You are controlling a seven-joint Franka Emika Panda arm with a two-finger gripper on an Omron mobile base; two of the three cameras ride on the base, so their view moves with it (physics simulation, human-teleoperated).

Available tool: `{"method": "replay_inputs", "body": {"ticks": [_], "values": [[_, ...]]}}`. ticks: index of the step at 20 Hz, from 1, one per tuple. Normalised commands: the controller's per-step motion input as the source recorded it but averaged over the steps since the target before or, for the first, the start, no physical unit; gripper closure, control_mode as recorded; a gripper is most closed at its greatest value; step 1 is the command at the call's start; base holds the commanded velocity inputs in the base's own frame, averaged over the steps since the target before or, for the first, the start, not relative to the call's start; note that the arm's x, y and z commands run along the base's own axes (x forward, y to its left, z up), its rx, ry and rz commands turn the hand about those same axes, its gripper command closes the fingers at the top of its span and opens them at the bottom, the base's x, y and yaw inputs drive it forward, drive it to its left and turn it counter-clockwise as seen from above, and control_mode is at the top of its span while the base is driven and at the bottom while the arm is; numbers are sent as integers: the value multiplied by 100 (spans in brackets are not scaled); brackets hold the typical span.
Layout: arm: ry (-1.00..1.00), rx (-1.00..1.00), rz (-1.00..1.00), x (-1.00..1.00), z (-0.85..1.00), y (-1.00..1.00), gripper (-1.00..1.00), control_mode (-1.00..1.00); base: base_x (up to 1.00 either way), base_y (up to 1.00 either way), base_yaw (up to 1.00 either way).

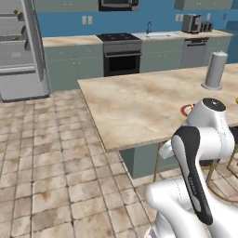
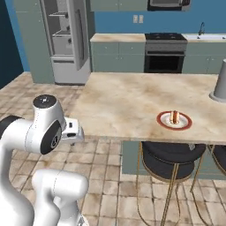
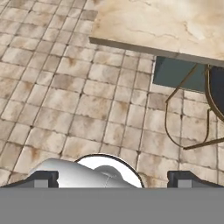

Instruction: Pick up the banana and peach from the fridge and place one fruit on each plate on the dining counter.

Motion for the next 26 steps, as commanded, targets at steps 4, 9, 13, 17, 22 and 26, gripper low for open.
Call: {"method": "replay_inputs", "body": {"ticks": [4, 9, 13, 17, 22, 26], "values": [[0, 0, 0, 0, 0, 0, -100, 100, 0, 100, -20], [0, 0, 0, 0, 0, 0, -100, 100, 1, 100, -23], [0, 0, 0, 0, 0, 0, -100, 100, 17, 95, -21], [0, 0, 0, 0, 0, 0, -100, 100, 26, 83, -20], [0, 0, 0, 0, 0, 0, -100, 100, 45, 76, -17], [0, 0, 0, 0, 0, 0, -100, 100, 52, 76, -17]]}}
